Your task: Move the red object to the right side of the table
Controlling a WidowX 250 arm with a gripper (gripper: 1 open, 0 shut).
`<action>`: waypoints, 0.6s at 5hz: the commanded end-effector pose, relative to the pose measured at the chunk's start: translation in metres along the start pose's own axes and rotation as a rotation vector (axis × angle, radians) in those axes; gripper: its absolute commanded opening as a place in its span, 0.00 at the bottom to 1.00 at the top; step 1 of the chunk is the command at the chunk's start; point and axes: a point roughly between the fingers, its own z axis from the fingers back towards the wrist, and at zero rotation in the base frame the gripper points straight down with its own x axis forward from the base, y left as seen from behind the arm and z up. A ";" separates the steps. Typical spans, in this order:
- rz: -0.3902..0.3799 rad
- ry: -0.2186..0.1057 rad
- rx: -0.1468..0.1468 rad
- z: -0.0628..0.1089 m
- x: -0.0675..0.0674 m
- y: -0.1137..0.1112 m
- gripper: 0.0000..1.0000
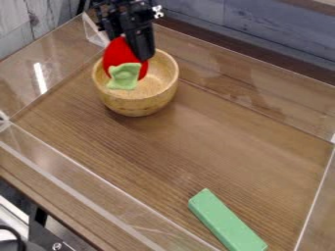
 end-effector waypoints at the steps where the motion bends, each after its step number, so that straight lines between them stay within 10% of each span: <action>1: -0.065 -0.051 0.042 0.012 0.006 -0.027 0.00; 3: -0.133 -0.014 0.039 -0.006 0.017 -0.061 0.00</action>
